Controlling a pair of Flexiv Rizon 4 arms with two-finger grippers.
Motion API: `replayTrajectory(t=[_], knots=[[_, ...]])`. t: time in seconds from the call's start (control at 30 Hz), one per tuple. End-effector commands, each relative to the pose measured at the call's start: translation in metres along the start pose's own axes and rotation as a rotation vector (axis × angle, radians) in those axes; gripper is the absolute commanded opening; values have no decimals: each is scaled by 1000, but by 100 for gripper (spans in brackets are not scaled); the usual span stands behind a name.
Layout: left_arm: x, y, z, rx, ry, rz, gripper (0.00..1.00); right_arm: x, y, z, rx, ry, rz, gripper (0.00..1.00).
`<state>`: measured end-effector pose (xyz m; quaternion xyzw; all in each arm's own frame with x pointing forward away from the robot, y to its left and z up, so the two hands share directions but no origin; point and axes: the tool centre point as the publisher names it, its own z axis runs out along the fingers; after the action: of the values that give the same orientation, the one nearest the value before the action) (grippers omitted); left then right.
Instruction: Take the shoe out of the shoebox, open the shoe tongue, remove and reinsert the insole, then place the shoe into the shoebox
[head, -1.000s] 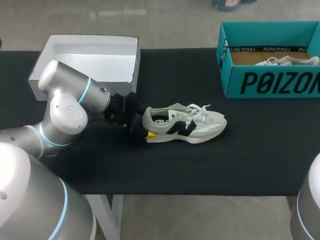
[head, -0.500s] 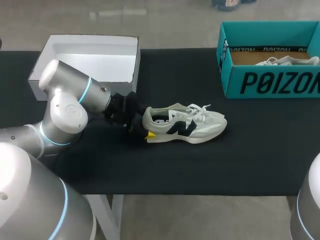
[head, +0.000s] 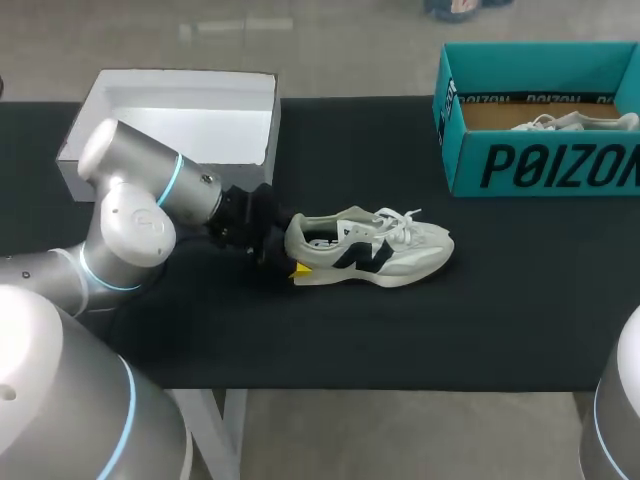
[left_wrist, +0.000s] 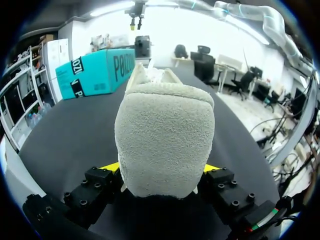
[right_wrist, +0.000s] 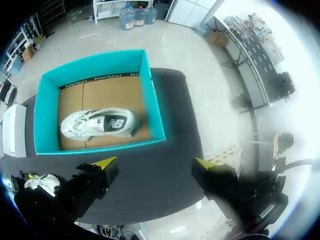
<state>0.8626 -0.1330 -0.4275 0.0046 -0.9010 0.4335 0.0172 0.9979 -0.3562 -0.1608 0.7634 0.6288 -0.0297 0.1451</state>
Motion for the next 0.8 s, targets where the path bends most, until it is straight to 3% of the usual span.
replayTrajectory(t=[0.03,0.1,0.33,0.5,0.8], knots=[[1,1,3,2,-1,1,0,0,0,0,-1,0,1,100],[1,1,3,2,-1,1,0,0,0,0,-1,0,1,100],[1,1,3,2,-1,1,0,44,-34,-10,-44,-42,-12,100],[1,1,3,2,-1,1,0,73,-65,-24,-67,15,-2,100],[1,1,3,2,-1,1,0,136,-120,-14,41,161,2,100]])
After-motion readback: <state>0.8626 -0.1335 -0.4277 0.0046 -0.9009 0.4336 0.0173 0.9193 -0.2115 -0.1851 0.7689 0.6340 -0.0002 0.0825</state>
